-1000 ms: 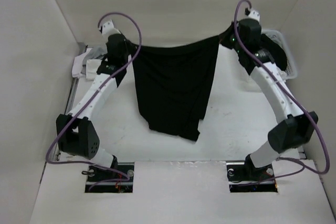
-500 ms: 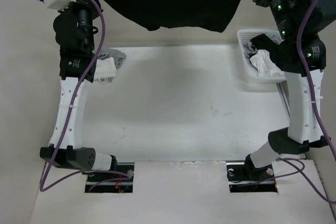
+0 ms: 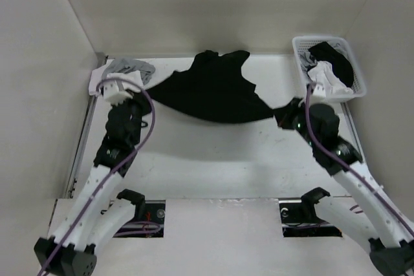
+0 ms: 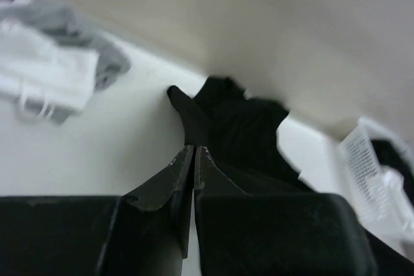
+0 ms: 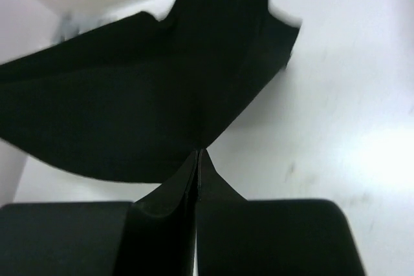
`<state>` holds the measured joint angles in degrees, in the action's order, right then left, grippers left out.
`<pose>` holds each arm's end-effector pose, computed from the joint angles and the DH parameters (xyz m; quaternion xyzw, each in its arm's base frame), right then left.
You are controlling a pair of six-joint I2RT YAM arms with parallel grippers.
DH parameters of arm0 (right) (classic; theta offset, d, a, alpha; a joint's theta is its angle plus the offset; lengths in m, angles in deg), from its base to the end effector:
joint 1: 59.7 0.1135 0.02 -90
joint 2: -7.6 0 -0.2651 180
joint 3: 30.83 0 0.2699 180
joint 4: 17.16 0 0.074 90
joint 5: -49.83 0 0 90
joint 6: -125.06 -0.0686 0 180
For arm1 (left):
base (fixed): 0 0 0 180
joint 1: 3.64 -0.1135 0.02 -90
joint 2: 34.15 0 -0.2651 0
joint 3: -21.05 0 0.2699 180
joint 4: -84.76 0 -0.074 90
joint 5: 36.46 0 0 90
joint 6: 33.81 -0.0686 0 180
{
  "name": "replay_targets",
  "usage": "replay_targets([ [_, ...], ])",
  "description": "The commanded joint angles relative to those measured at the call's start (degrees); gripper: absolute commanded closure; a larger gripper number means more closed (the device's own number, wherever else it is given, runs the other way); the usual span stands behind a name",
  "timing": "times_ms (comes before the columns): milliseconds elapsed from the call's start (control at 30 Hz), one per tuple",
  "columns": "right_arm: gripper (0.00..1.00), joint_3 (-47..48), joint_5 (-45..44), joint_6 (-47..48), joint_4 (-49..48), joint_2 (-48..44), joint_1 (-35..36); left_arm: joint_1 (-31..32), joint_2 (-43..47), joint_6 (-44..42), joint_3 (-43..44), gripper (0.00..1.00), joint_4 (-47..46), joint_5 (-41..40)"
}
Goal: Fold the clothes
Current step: Flatten the tank top out, then fold the tank top
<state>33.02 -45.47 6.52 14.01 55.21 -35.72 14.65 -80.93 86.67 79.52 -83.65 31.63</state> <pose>0.2200 0.0909 0.3481 0.0597 0.7904 0.2364 0.5620 0.2363 -0.0511 0.3616 -0.2074 0.6754 -0.1646 0.6883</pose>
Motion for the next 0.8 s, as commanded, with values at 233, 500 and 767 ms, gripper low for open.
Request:
replay_targets([
  [233, 1.00, -26.7, -9.6, -26.2, 10.6, -27.6, 32.0, 6.0, 35.5, 15.4, -14.9, 0.99, 38.4, -8.2],
  [500, 1.00, -14.2, -31.9, -28.4, 17.5, -18.6, 51.0, 11.5, 28.4, 16.6, -10.4, 1.00, 31.7, -14.3],
  [767, 1.00, -4.3, -4.2, -6.8, -12.1, 6.1, 6.2, 4.9, -4.3, 6.4, 0.3, 0.99, -4.1, -13.5],
])
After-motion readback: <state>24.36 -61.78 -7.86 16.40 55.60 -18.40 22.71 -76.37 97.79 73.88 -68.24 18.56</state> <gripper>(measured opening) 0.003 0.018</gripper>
